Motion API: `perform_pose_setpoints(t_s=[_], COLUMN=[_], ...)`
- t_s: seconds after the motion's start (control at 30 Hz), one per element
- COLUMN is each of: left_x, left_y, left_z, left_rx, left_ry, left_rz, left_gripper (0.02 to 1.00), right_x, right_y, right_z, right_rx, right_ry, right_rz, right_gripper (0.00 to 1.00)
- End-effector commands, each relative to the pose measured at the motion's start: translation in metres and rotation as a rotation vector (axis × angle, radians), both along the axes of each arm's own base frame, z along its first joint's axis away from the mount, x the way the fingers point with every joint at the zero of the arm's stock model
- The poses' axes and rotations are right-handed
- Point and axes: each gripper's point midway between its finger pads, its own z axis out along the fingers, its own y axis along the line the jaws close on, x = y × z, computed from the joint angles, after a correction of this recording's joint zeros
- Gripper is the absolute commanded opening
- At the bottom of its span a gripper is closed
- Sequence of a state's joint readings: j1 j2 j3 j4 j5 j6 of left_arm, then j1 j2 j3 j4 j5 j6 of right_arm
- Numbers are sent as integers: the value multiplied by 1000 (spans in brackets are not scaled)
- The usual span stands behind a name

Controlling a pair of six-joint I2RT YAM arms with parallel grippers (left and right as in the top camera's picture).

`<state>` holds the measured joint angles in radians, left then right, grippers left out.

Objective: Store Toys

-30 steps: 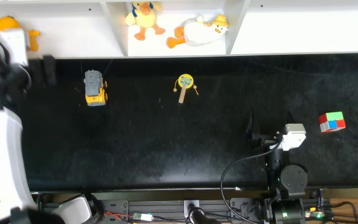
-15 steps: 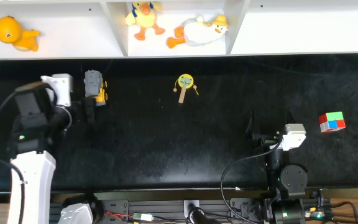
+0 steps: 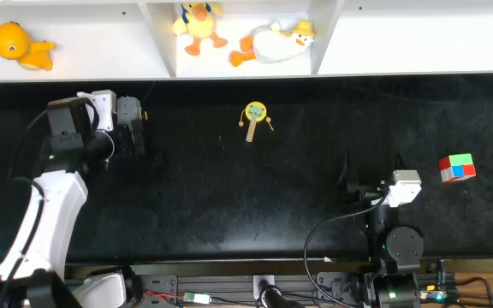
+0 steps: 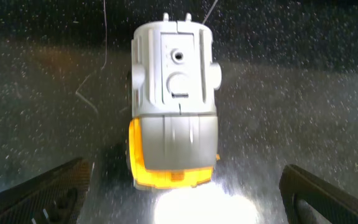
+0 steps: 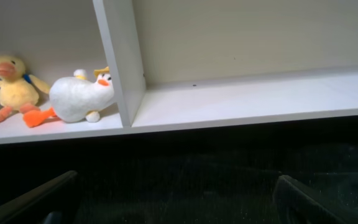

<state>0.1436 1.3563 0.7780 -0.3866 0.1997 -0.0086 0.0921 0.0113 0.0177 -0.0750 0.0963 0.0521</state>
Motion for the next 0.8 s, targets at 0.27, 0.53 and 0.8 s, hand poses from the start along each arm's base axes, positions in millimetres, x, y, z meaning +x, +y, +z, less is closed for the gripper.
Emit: perform_pose_setpoints(t_s=[0.27,0.53,0.8], left_x=[17,15,16], left_y=[-3,4,7], left_z=[0,-19,-29], left_rx=[18,77,97], left_ry=[-56,-4,20], left_rz=[-18,-36,-36], left_gripper=[996,989,980], right_x=[0,0,0], right_y=[-1,-1,-1], right_z=[-4,-4,-4], right_rx=[4,4,4], right_ry=[2,2,2], right_rz=[-6,-6,-5], right_gripper=[996,993,993])
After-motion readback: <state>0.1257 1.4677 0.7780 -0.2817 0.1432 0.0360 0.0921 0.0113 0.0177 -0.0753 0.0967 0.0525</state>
